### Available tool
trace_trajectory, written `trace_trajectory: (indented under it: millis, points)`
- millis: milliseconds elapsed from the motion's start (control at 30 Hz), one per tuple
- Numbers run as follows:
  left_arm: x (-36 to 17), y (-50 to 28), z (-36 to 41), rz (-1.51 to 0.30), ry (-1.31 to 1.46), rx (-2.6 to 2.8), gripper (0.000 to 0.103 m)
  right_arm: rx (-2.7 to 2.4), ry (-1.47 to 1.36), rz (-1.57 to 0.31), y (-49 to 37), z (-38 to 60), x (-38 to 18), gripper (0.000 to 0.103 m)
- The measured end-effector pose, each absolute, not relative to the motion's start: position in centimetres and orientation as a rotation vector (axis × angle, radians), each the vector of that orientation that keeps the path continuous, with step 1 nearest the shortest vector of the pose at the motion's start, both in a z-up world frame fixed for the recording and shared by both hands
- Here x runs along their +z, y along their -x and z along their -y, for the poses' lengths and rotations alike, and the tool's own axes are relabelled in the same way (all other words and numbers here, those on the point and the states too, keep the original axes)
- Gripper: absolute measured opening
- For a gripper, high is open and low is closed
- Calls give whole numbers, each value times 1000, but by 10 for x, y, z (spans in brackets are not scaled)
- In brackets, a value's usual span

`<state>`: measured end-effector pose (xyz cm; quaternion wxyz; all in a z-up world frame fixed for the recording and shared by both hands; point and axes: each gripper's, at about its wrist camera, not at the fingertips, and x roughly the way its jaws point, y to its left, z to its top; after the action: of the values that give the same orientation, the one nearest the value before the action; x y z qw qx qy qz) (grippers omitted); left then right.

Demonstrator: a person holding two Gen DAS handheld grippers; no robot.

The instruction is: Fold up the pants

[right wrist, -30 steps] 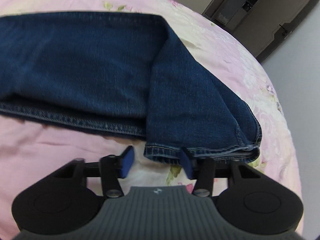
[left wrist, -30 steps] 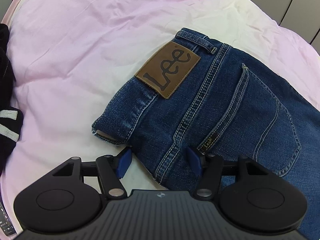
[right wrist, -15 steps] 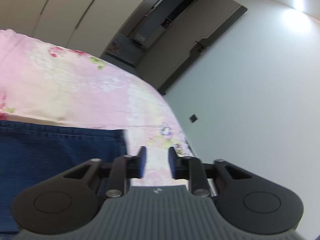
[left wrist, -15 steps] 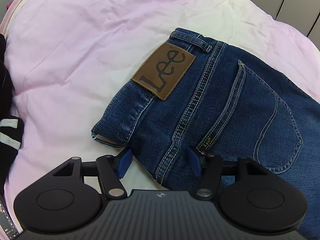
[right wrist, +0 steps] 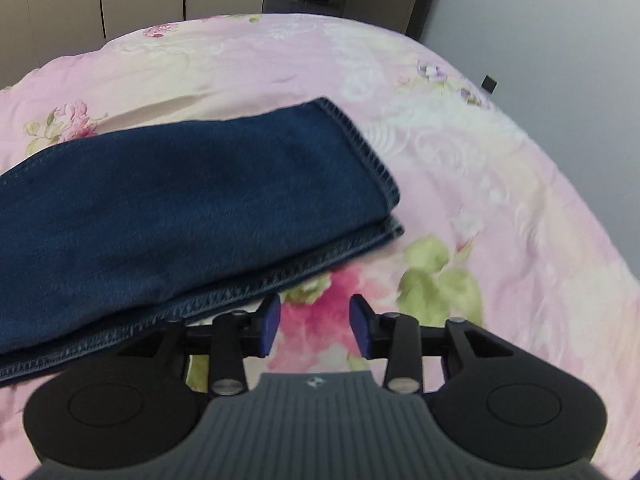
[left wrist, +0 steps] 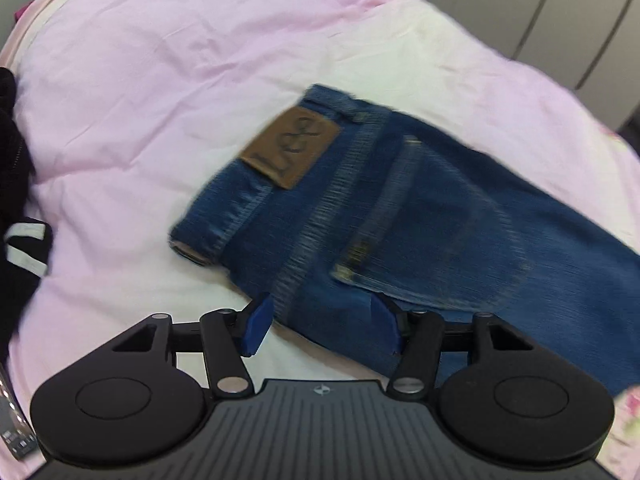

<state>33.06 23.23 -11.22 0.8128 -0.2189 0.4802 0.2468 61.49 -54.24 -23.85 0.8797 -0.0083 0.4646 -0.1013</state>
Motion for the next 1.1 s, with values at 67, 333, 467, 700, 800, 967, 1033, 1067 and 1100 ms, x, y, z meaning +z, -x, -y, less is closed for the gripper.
trace_trajectory:
  millis: [67, 333, 467, 700, 800, 967, 1033, 1067, 1100]
  points:
    - [-100, -325, -202, -1004, 448, 428, 67, -207, -27, -979, -610, 537, -252, 42]
    - [-125, -327, -58, -1036, 218, 106, 68, -164, -73, -961, -568, 517, -243, 42]
    - [-150, -346, -37, -987, 265, 161, 63, -65, -31, -962, -542, 494, -236, 42]
    - [-127, -357, -50, -944, 273, 226, 6, 256, 226, -936, -489, 407, -221, 44]
    - [-103, -367, -54, -916, 165, 201, 2, 428, 354, -888, -472, 358, -217, 45]
    - [-75, -389, -60, -958, 75, 132, 2, 696, 565, -727, -445, 262, -214, 45]
    - [-73, -393, -64, -994, 67, 90, 2, 796, 626, -658, -435, 224, -211, 45]
    - [-74, -394, -65, -1009, 62, 66, 2, 835, 662, -624, -432, 203, -209, 45]
    - [-74, -394, -66, -1020, 58, 44, 2, 871, 687, -598, -429, 188, -208, 45]
